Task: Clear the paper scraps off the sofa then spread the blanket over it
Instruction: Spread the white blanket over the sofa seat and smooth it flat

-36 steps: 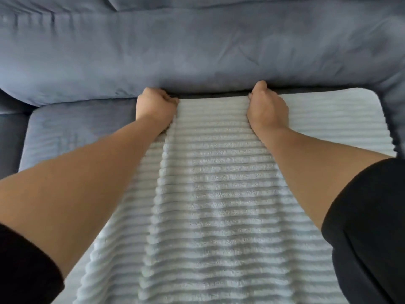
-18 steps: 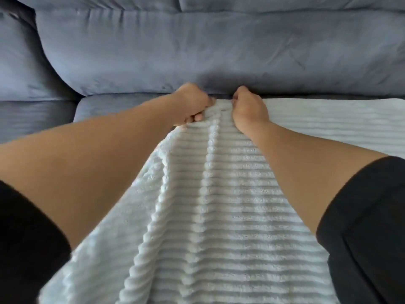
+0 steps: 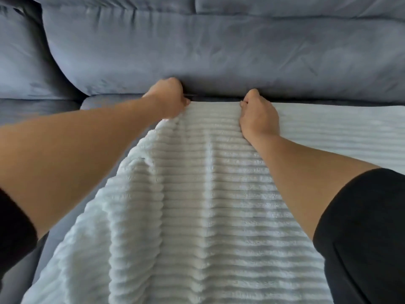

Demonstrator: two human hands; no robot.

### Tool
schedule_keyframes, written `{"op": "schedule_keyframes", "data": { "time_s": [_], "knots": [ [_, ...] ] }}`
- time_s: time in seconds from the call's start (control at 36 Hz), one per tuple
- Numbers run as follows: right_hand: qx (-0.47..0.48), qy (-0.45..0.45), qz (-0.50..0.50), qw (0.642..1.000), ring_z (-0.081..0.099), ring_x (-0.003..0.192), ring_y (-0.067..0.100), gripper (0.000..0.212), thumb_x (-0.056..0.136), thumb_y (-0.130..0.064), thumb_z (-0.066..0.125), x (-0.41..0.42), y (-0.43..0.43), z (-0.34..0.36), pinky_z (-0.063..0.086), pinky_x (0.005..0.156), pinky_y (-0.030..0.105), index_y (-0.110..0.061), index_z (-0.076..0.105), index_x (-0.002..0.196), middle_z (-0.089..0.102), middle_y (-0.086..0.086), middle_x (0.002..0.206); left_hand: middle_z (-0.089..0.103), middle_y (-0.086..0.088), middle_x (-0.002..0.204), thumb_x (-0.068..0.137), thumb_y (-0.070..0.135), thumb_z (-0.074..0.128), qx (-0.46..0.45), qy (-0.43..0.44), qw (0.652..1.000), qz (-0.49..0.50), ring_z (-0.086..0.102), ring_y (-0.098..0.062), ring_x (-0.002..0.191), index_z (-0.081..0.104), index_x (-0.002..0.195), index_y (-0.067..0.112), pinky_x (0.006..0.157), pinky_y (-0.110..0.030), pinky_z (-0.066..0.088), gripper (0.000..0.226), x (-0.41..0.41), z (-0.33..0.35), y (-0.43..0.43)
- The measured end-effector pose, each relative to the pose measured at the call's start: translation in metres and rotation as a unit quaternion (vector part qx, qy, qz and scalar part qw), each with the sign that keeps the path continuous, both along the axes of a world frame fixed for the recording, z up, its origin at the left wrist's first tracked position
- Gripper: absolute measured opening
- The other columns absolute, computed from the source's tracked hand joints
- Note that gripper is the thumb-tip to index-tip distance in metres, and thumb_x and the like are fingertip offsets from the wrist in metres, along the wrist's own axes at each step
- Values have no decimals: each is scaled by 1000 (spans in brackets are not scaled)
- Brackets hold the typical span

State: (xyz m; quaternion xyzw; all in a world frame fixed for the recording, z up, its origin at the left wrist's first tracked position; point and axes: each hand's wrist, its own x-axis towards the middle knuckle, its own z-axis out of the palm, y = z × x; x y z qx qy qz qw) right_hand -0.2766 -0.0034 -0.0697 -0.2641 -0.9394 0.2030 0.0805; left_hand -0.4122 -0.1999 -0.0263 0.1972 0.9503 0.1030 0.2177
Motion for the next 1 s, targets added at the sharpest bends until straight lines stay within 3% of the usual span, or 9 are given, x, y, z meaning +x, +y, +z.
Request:
{"op": "schedule_keyframes", "data": {
  "time_s": [0.14, 0.33, 0.42, 0.47, 0.53, 0.61, 0.69, 0.86, 1.0],
  "knots": [
    [15, 8, -15, 1000, 53, 76, 24, 12, 100, -20, 45, -2, 3, -2, 40, 64, 35, -18, 48, 88, 60, -4, 85, 70, -17, 103, 92, 47, 62, 18, 97, 993, 68, 64, -42, 97, 69, 101, 17, 73, -39, 43, 33, 14, -33, 4],
    [37, -88, -55, 994, 59, 103, 35, 18, 97, -9, 46, -12, -11, 12, 44, 75, 39, -12, 60, 109, 63, 11, 112, 70, -14, 112, 89, 52, 66, 30, 56, 991, 120, 65, -39, 105, 69, 111, 16, 73, -39, 42, 42, 16, -31, 6],
    [-9, -72, -27, 997, 58, 107, 34, 20, 101, -22, 51, -26, -43, 29, 41, 73, 36, -10, 59, 114, 60, 13, 118, 69, -14, 113, 91, 48, 66, 35, 35, 992, 118, 65, -38, 104, 68, 113, 14, 74, -38, 44, 40, 17, -23, 4],
    [-39, -77, 66, 994, 57, 103, 35, 19, 101, -22, 45, -32, -65, 29, 45, 75, 38, -11, 55, 113, 62, 13, 113, 70, -12, 101, 92, 44, 67, 64, 0, 991, 121, 66, -34, 93, 68, 105, 12, 71, -35, 46, 35, 11, -18, 2],
    [-47, -103, 96, 989, 56, 107, 36, 20, 100, -15, 39, -36, -79, 24, 44, 79, 40, -13, 50, 117, 60, 14, 116, 65, -4, 72, 92, 42, 67, 109, -82, 982, 131, 62, -24, 66, 67, 92, 13, 58, -29, 45, 29, 7, -8, -6],
    [-42, -132, 70, 988, 54, 112, 40, 29, 94, -9, 34, -42, -82, 19, 40, 84, 43, -13, 42, 122, 57, 19, 122, 40, 6, 41, 95, 39, 66, 211, -337, 896, 197, 33, -10, 31, 55, 73, 19, 36, -16, 25, 32, 4, 6, -36],
    [-42, -141, 83, 986, 56, 108, 41, 26, 94, -9, 35, -43, -79, 19, 39, 81, 42, -13, 42, 119, 58, 20, 121, 38, 8, 56, 103, 33, 52, 272, -520, 790, 180, 23, -3, 32, 53, 81, 21, 31, -16, 14, 24, 9, 13, -79],
    [-64, -138, 70, 986, 46, 85, 29, 13, 96, -14, 37, -42, -78, 21, 34, 73, 37, -19, 42, 107, 61, 13, 111, 48, 0, 76, 93, 15, 53, 383, -546, 711, 222, 33, -4, 39, 57, 83, 17, 34, -15, 13, 10, 23, 15, -128],
    [-46, -112, 43, 992, 54, 93, 33, 6, 100, -17, 37, -40, -84, 15, 34, 72, 38, -21, 41, 104, 63, 13, 111, 52, 3, 58, 107, 21, 37, 320, -576, 712, 243, 28, -3, 30, 57, 86, 13, 29, -14, 14, 30, 22, 16, -130]
  ]
}}
